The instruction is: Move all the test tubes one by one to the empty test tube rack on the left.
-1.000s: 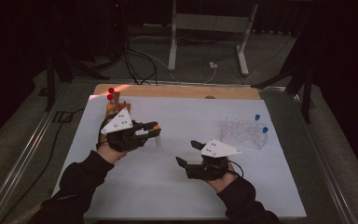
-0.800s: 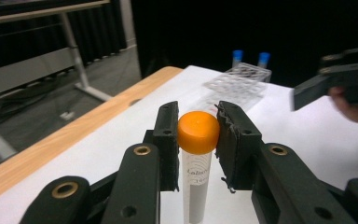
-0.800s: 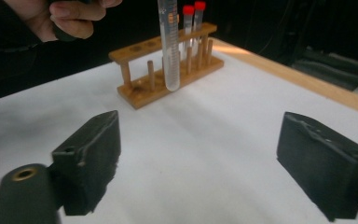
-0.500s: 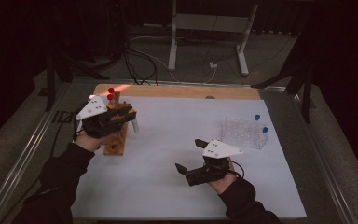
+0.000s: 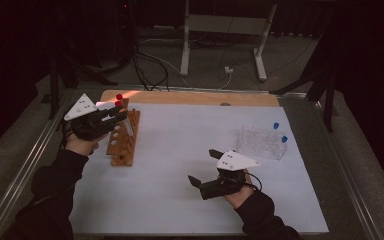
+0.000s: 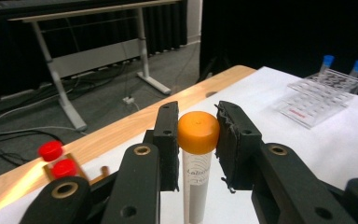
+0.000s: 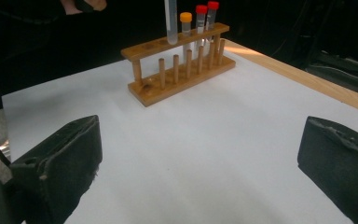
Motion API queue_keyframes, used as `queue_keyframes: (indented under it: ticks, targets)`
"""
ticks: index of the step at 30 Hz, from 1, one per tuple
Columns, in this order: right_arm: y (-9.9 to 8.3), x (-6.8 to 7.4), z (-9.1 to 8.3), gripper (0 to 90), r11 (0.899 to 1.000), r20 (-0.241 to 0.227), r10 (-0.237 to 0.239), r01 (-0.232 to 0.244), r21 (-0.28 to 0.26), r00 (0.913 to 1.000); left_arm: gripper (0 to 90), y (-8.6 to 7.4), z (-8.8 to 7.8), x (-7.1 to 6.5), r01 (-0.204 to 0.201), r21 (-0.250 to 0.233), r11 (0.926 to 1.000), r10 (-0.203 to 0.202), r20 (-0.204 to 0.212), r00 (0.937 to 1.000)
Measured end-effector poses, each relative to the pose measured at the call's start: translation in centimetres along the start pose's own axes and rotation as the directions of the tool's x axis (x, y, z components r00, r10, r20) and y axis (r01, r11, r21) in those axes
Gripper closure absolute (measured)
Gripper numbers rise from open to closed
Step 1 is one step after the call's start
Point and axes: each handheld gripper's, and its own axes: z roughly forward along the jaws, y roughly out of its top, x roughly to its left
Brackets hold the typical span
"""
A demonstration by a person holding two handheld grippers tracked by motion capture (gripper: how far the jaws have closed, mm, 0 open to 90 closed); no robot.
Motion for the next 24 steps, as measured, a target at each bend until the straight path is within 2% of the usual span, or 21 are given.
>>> queue_keyframes:
  ticks: [13,24]
  targets:
    - [-0.1,-0.1,0.1,0.0,1.000,-0.013,-0.002,0.002,0.015,0.9999,71.7,-0.5,0.0,2.9,0.034,0.010,0.9994,-0.033,-0.092,0.9952]
    - [-0.1,-0.1,0.0,0.0,1.000,-0.014,-0.002,0.003,0.017,0.9999,71.7,-1.9,0.7,4.0,0.052,0.035,0.9981,-0.046,-0.140,0.9890]
